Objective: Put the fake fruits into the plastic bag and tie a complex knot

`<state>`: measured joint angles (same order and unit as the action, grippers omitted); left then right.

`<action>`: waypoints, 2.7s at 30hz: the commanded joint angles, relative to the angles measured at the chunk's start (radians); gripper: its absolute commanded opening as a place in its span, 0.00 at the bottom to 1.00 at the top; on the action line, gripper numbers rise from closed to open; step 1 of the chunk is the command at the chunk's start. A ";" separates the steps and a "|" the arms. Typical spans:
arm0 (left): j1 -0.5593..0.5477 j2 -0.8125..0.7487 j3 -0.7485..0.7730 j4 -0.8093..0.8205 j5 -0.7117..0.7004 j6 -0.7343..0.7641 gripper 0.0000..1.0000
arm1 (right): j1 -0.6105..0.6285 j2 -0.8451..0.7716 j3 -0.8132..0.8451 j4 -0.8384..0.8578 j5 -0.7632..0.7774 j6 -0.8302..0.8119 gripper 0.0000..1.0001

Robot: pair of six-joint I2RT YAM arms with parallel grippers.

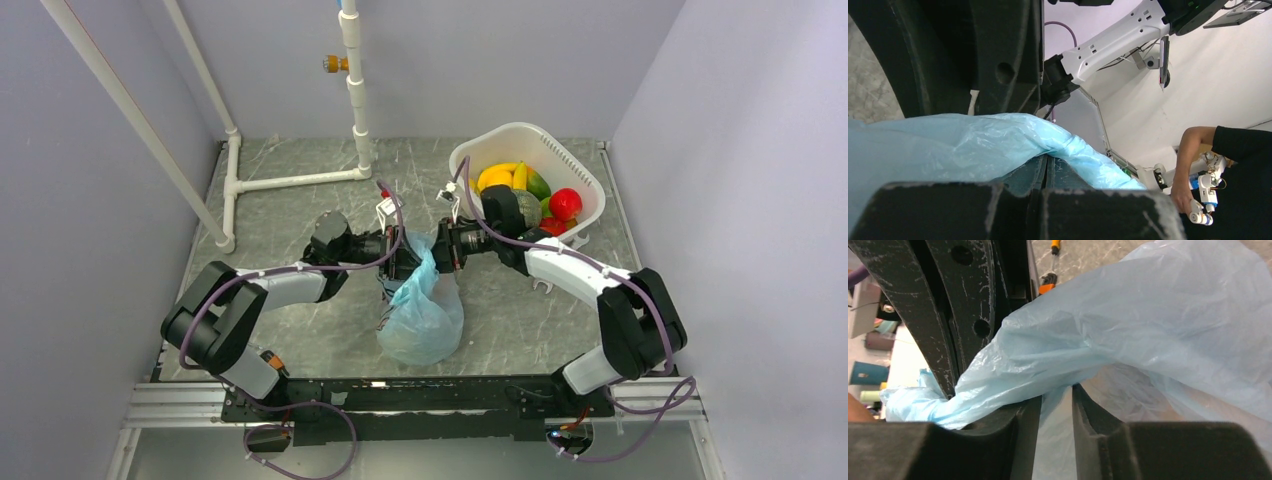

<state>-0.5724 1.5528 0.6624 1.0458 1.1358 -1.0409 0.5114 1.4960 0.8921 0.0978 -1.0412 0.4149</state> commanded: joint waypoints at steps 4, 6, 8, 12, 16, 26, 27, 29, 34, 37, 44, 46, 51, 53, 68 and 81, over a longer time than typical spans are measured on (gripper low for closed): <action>0.047 -0.033 -0.009 -0.031 -0.032 0.050 0.00 | -0.043 -0.137 0.053 -0.311 0.075 -0.253 0.48; 0.058 -0.030 -0.009 -0.042 -0.036 0.061 0.00 | -0.062 -0.166 0.045 -0.370 0.083 -0.293 0.50; 0.060 -0.027 -0.004 -0.056 -0.040 0.070 0.00 | -0.076 -0.182 0.041 -0.408 0.082 -0.314 0.50; 0.056 -0.014 0.000 -0.036 -0.039 0.054 0.00 | -0.085 -0.184 0.033 -0.362 0.049 -0.285 0.55; 0.050 -0.004 0.016 -0.030 -0.038 0.045 0.00 | -0.077 -0.160 0.023 -0.204 -0.008 -0.143 0.65; 0.001 0.029 0.055 0.036 -0.042 0.003 0.00 | 0.014 -0.011 0.083 -0.005 0.004 -0.013 0.75; 0.000 0.034 0.058 0.040 -0.042 0.001 0.00 | 0.018 -0.004 0.078 0.026 0.008 0.006 0.75; -0.007 0.046 0.060 0.041 -0.039 0.003 0.00 | 0.031 0.008 0.075 0.102 0.013 0.044 0.75; -0.027 0.068 0.047 0.037 -0.044 0.006 0.00 | 0.072 0.038 0.102 0.213 0.016 0.108 0.70; -0.026 0.074 0.044 0.018 -0.038 0.010 0.00 | 0.080 0.028 0.094 0.208 0.014 0.097 0.71; 0.005 0.039 0.023 0.003 -0.027 0.027 0.00 | -0.013 -0.112 0.097 -0.236 -0.006 -0.198 0.92; 0.011 0.036 0.026 0.004 -0.029 0.030 0.00 | -0.043 -0.159 0.105 -0.342 -0.007 -0.268 0.93; 0.011 0.048 0.043 0.018 -0.023 0.019 0.00 | -0.077 -0.243 0.127 -0.531 -0.003 -0.352 0.92; 0.012 0.049 0.043 0.024 -0.018 0.015 0.00 | -0.104 -0.259 0.110 -0.576 -0.012 -0.383 0.81; -0.001 0.062 0.069 0.024 -0.010 0.024 0.00 | -0.120 -0.157 0.047 -0.298 -0.081 -0.204 0.51; -0.005 0.071 0.084 0.001 -0.005 0.040 0.00 | -0.111 -0.118 0.067 -0.289 -0.156 -0.223 0.12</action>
<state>-0.5674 1.6279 0.7074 1.0187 1.1061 -1.0275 0.3958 1.3731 0.9310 -0.1982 -1.1526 0.2325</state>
